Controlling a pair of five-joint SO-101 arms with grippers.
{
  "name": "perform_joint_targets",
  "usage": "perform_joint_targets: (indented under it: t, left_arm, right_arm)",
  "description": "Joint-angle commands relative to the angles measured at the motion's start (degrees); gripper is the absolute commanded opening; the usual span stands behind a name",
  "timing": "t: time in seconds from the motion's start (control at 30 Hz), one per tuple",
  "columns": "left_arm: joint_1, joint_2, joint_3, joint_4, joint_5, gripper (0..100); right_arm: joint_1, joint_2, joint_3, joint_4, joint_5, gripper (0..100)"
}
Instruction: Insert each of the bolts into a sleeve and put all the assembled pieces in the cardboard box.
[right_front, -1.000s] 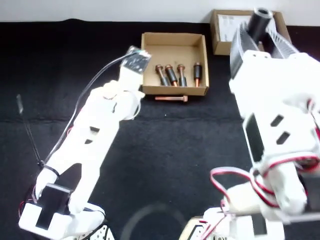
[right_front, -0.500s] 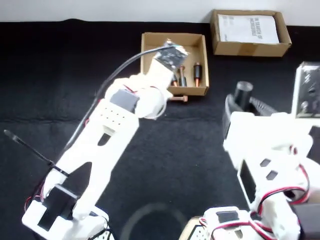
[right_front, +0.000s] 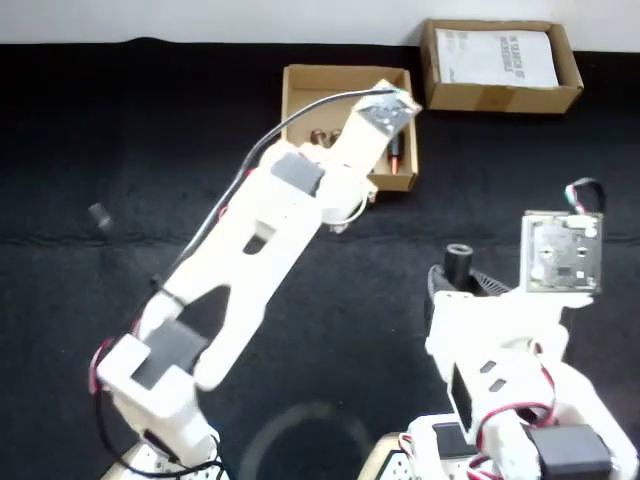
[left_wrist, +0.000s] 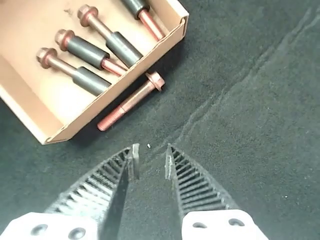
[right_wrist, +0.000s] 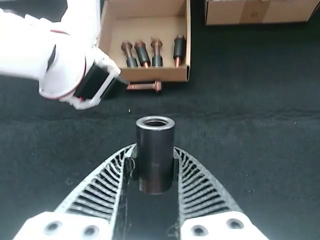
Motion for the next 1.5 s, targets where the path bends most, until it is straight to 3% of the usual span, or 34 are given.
perform_joint_targets:
  t: [0.0, 0.37, 0.7, 0.83, 1.3, 1.47]
  left_arm:
    - [0.3, 5.9, -10.4, 2.2, -0.2, 11]
    - [0.1, 25.3, -31.1, 9.2, -0.4, 11]
    - [-4.0, 38.9, -45.1, 10.0, -0.7, 11]
    - [-4.4, 43.6, -49.9, 10.0, -4.0, 11]
    - [-2.5, 52.1, -56.0, 10.1, -4.2, 11]
    - [0.7, 52.1, -56.0, 15.6, -4.2, 6]
  right_arm:
    - [0.6, -2.9, 4.9, -2.6, 0.8, 0.8]
    - [0.7, -8.0, 19.1, -8.7, 3.9, 0.8]
    - [1.5, -8.0, 20.3, -8.7, 5.9, 0.8]
    - [3.7, -8.0, 20.3, -8.8, 7.5, 0.8]
    - [5.4, -8.0, 20.4, -8.7, 8.0, 0.8]
    - [5.4, -7.9, 20.4, -8.7, 8.0, 0.8]
